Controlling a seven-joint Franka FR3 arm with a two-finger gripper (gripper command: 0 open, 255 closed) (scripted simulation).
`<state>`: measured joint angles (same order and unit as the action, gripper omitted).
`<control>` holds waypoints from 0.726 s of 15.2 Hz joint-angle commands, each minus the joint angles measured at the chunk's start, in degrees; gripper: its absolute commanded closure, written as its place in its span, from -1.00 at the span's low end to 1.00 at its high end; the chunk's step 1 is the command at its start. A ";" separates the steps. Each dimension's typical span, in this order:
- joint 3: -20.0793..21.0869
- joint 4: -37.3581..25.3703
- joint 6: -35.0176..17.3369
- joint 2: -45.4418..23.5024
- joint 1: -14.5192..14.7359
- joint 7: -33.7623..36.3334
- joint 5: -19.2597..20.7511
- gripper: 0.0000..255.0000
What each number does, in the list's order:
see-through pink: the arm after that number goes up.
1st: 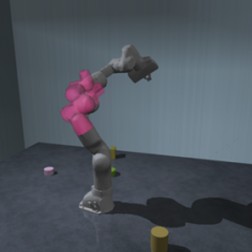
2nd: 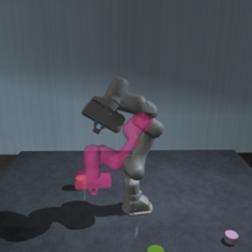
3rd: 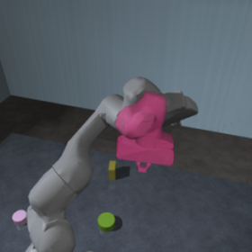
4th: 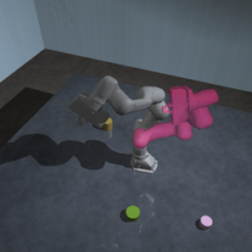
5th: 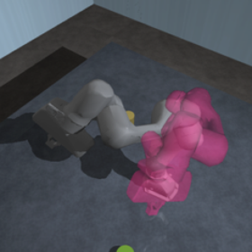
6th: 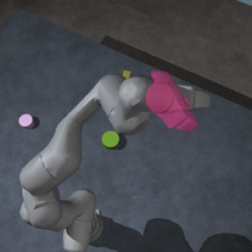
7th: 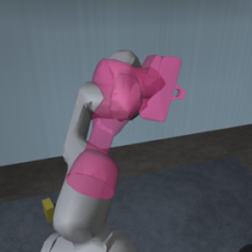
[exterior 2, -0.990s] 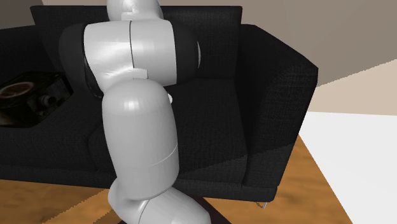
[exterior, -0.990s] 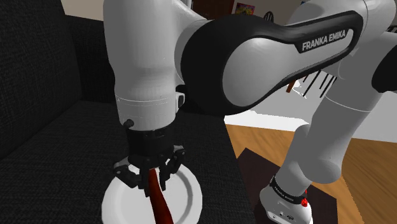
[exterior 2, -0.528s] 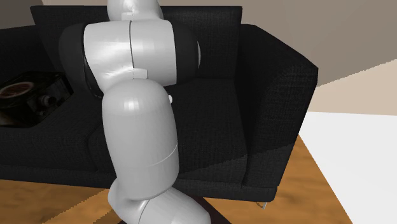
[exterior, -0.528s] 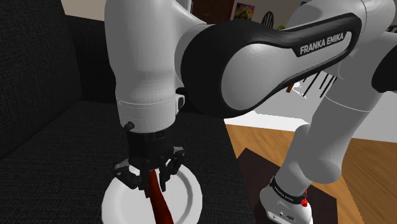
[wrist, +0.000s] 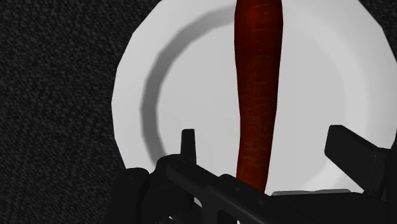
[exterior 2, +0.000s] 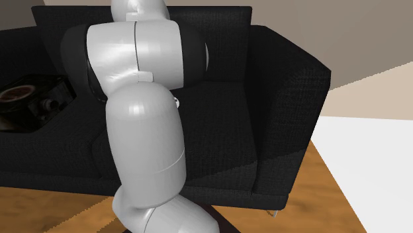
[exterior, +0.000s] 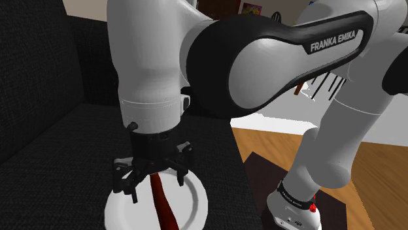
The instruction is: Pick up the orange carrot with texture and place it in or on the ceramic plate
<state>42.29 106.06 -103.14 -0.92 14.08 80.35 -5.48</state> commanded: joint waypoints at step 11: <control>-0.18 -6.97 6.62 -0.50 -0.18 0.32 0.47 -1.00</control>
